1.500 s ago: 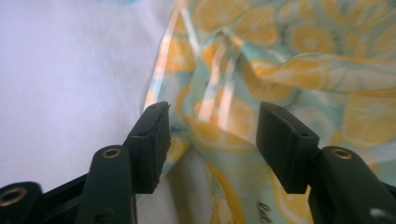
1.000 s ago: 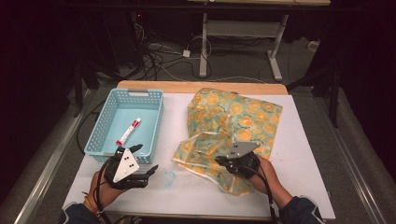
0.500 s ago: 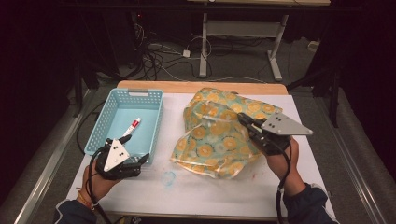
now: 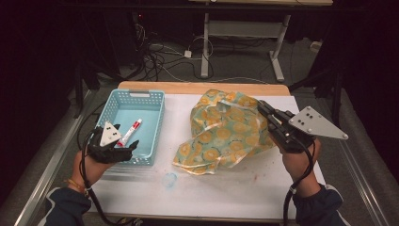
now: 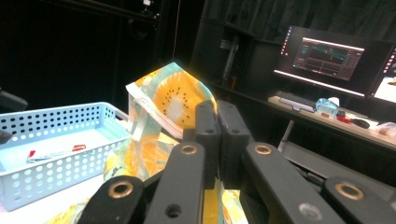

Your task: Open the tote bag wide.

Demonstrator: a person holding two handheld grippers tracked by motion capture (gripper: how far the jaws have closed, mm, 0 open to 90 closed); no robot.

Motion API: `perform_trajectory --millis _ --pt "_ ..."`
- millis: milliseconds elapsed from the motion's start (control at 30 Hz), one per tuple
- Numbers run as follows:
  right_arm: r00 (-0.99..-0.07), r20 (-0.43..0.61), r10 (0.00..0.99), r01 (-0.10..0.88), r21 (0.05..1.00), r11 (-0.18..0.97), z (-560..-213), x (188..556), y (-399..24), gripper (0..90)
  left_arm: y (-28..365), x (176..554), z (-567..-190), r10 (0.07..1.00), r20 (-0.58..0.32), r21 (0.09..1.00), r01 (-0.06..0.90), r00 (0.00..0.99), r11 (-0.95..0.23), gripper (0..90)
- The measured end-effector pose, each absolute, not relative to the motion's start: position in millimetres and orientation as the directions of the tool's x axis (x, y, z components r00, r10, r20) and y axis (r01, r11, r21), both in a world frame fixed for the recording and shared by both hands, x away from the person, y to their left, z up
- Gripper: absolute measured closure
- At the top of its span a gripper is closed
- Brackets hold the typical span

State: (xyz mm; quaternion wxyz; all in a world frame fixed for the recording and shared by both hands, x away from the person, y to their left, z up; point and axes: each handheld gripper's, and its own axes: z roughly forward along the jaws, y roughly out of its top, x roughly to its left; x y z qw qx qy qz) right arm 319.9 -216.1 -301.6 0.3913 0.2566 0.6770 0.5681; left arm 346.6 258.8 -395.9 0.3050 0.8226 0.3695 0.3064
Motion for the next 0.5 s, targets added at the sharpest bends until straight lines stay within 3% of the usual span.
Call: perform_trajectory --millis 300,500 --pt "-0.579 -0.213 0.787 -0.073 0.975 0.210 -310 322 -214 89.2 252 412 -408 0.775 0.266 0.536 0.580 0.573 -0.613 18.5" --pt "-0.596 -0.214 0.774 -0.061 0.973 0.222 -316 322 -211 89.1 257 453 -423 0.811 0.258 0.463 0.670 0.524 -0.580 21.5"
